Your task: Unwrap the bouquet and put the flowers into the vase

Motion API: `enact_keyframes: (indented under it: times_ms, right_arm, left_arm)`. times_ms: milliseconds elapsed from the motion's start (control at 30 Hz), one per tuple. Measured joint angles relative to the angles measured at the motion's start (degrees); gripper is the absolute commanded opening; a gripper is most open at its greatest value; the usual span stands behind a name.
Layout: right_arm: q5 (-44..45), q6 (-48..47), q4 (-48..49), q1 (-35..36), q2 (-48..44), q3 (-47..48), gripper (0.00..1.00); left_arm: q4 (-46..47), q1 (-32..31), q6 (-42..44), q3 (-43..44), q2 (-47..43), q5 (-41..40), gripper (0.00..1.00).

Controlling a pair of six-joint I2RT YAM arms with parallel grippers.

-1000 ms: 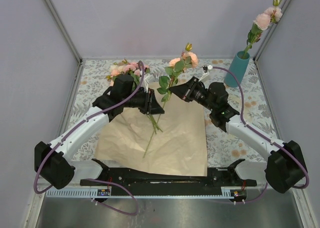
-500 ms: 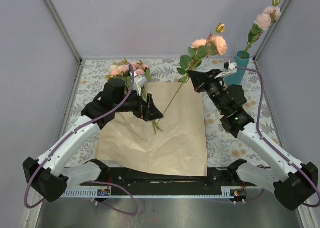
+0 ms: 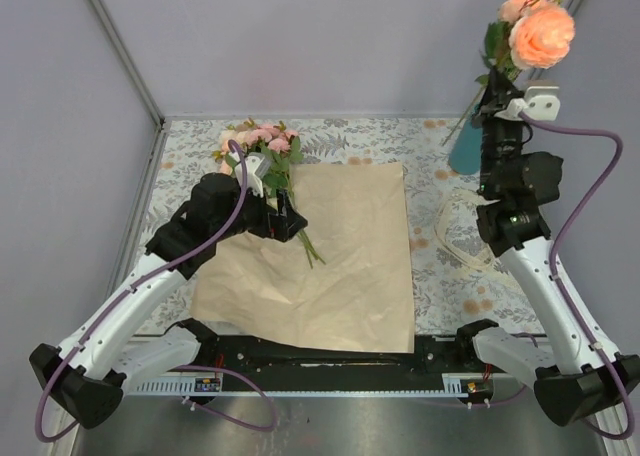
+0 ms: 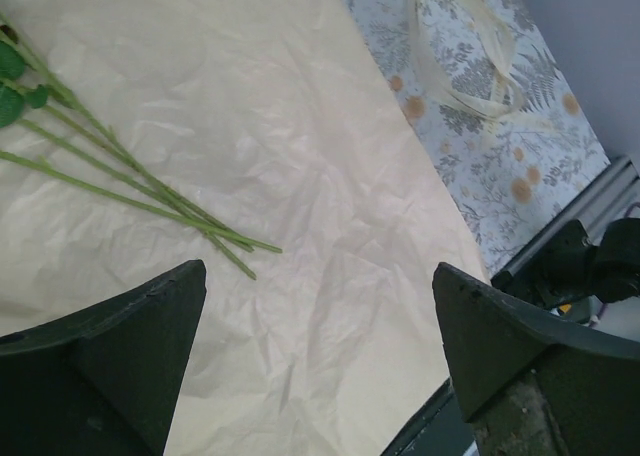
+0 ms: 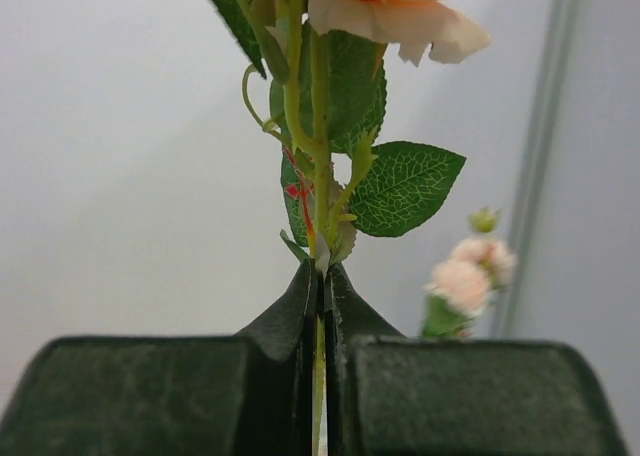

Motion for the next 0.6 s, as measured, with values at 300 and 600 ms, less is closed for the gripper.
enact_keyframes:
  times_ms: [300, 600]
  right_arm:
    - [-0.02, -9.55, 3.69, -12.37, 9.55, 14.99, 0.0]
    - [-1.57, -4.9, 4.17, -19.15, 18.73, 21.09, 0.0]
  left_arm:
    - [-1.97, 0.0, 0.35, 0.0, -3.06, -7.58, 0.99]
    - [-2.23, 0.0, 0.46, 0.0, -4.07, -9.33, 0.99]
